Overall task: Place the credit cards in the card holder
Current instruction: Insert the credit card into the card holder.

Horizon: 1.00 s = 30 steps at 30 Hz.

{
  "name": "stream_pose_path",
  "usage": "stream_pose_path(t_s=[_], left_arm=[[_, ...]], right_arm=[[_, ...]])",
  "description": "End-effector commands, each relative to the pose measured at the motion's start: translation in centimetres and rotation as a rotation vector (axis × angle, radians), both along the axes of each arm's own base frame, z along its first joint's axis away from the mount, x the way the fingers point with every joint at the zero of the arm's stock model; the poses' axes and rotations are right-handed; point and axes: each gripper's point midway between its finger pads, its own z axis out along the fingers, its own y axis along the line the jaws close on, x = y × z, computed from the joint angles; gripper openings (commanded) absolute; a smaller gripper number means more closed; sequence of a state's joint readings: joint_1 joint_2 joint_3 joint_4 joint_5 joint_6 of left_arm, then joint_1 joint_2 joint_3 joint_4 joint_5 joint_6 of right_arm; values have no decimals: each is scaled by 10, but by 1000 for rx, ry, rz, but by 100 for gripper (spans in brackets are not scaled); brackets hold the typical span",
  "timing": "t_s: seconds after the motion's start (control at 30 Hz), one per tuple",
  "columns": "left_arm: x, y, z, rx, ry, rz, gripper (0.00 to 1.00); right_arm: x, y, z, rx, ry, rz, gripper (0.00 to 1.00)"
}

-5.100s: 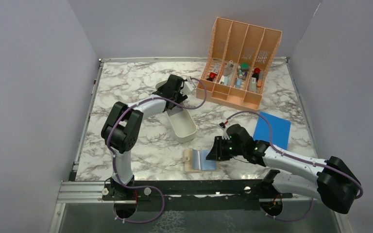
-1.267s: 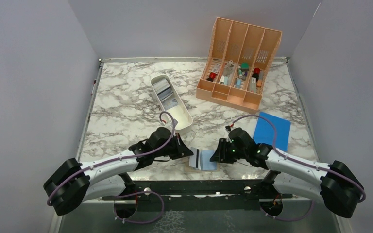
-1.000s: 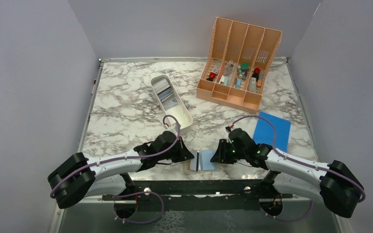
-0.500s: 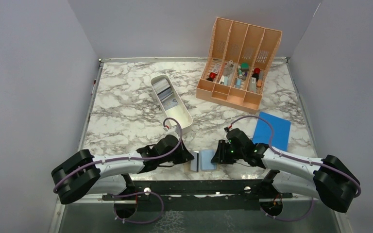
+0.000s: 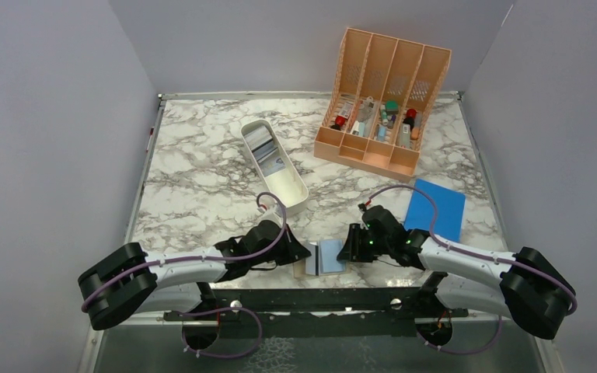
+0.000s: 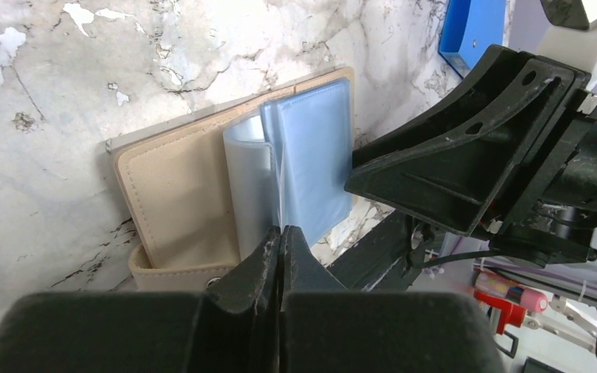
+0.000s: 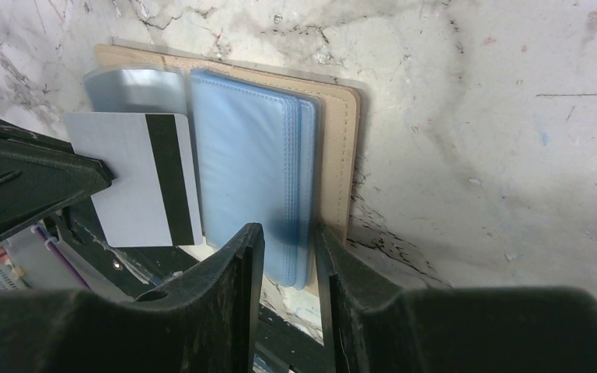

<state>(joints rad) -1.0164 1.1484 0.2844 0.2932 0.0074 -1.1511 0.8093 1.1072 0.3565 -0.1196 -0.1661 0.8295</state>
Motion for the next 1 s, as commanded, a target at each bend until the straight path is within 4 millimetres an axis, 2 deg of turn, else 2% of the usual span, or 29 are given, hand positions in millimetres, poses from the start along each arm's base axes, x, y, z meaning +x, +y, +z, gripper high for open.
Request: stream_pose_path(t_s=[0.0, 0.47, 0.7, 0.97], left_arm=[[5, -4, 9, -47, -22, 27, 0], [7, -7, -1, -23, -18, 24, 0], [0, 0, -7, -25, 12, 29, 0], [5, 9, -8, 25, -6, 60, 0]], right_arm=[[-5, -13, -18, -58, 10, -4, 36], [-5, -11, -19, -53, 12, 7, 36], [-4, -11, -17, -59, 11, 6, 36], [-2, -13, -13, -62, -6, -4, 36]])
